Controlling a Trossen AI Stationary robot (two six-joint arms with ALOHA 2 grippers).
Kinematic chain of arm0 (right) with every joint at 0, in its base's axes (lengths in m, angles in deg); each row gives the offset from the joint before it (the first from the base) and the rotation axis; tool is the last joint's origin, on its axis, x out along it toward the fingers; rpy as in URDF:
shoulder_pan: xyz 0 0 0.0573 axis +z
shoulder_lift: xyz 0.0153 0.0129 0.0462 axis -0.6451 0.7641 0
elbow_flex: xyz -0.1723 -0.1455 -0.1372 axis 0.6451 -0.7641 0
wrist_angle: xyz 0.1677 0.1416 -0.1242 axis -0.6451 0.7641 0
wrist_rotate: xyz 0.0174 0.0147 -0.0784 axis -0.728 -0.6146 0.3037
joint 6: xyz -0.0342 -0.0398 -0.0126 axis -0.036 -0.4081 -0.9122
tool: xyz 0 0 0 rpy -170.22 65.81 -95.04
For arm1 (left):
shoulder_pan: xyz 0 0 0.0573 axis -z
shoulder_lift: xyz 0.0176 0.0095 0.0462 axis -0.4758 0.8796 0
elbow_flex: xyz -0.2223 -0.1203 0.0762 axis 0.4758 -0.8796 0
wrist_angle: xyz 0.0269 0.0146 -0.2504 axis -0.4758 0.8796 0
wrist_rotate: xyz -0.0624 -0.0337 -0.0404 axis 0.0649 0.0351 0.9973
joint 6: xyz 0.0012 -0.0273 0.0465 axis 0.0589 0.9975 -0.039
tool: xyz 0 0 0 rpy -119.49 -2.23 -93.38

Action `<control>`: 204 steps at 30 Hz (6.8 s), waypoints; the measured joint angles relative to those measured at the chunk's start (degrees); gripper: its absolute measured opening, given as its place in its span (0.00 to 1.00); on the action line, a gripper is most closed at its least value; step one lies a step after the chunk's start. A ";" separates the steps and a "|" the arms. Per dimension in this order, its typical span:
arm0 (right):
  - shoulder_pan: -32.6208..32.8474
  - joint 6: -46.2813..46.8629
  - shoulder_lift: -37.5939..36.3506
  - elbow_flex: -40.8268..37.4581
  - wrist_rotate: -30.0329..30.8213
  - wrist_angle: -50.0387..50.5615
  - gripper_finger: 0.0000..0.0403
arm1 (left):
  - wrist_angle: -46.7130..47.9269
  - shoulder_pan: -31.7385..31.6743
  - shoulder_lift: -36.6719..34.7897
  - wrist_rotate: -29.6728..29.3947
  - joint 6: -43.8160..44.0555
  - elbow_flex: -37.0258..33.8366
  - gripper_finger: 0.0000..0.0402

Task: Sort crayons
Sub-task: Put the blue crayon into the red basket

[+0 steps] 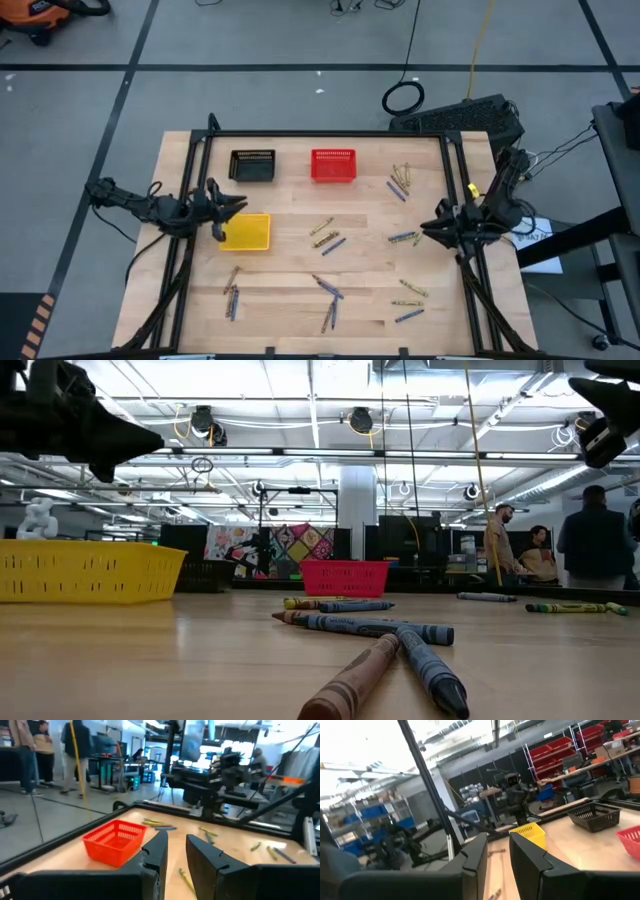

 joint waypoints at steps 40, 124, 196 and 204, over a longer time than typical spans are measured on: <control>-4.40 -50.58 34.41 34.38 20.02 -9.75 0.17 | 35.66 -2.33 20.14 2.49 19.41 26.70 0.19; -81.87 22.07 57.20 46.65 -55.74 53.83 0.18 | 30.07 -2.22 37.16 25.58 14.86 26.66 0.19; -87.27 6.88 85.47 46.62 -52.78 59.90 0.32 | 30.41 -2.22 37.18 22.24 14.64 26.66 0.19; -87.27 7.05 85.47 46.62 -52.78 59.23 0.32 | 30.39 -2.22 37.18 22.07 14.64 26.66 0.19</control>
